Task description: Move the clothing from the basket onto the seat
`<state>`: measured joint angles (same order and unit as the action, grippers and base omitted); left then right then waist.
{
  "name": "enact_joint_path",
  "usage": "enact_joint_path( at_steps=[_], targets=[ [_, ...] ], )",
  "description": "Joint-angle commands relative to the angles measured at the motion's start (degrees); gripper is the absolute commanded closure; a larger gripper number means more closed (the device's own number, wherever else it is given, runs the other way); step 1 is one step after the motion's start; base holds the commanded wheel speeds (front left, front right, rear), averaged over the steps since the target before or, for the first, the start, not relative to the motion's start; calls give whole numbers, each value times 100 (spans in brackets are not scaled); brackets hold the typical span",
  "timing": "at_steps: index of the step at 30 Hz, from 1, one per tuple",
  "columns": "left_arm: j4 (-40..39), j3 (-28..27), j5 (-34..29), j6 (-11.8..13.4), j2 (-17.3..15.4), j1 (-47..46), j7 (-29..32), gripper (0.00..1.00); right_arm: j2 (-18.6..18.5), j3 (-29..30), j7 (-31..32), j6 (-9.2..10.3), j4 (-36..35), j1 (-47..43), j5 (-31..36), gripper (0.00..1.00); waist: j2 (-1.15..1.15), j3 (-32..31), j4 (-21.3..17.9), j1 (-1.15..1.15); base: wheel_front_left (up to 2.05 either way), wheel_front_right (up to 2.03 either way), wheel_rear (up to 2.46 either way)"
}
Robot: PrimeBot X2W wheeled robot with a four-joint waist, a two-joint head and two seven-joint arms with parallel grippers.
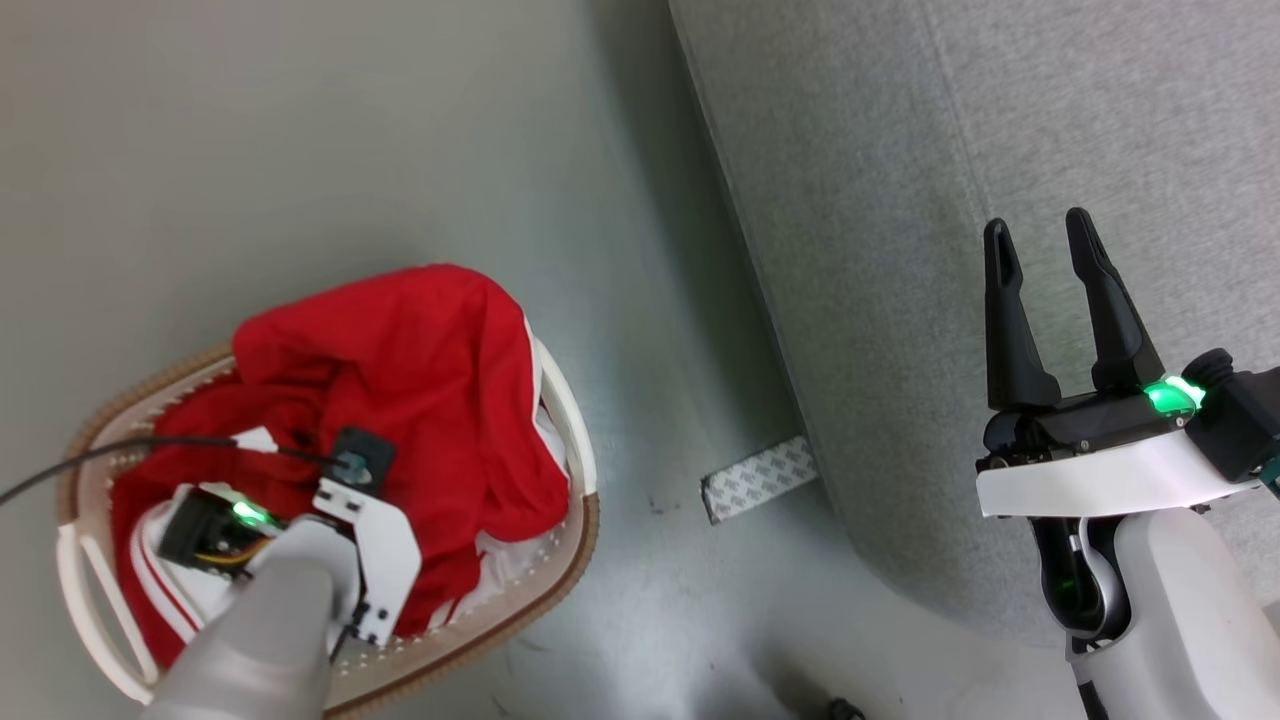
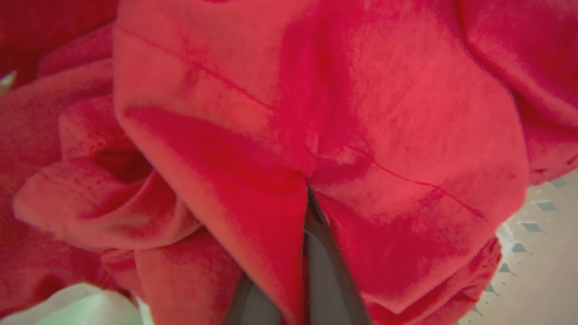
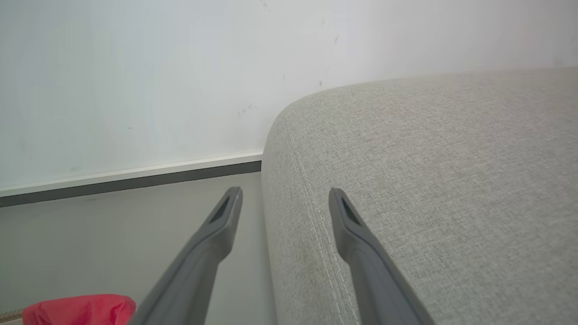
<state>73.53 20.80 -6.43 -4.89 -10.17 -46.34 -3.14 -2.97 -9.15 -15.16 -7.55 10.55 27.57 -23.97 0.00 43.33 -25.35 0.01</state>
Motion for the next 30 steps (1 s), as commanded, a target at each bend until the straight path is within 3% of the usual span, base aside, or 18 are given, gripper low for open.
enact_joint_path(
  at_steps=[1,7,17,24,30],
  targets=[
    [10,11,61,-2,21,101,-68,100,11,12,2,12,23,2,14,0,0,-161,49,-1,0,0,0],
    [18,-165,393,-39,298,374,-411,100,5,84,1,12,111,-175,161,0,0,-897,256,-1,0,0,0],
    [-285,-289,1135,-223,713,1068,-1159,100,-197,224,2,12,324,-676,517,0,0,-2617,969,-1,0,0,0],
    [-1933,635,2477,-256,719,1865,-1203,100,-350,149,2,12,474,-1024,582,0,0,-3606,1419,-1,0,0,0],
    [-2961,799,2890,-250,715,2080,-1203,100,-388,86,2,12,562,-1340,592,0,0,-4181,1799,-1,0,0,0]
  ],
)
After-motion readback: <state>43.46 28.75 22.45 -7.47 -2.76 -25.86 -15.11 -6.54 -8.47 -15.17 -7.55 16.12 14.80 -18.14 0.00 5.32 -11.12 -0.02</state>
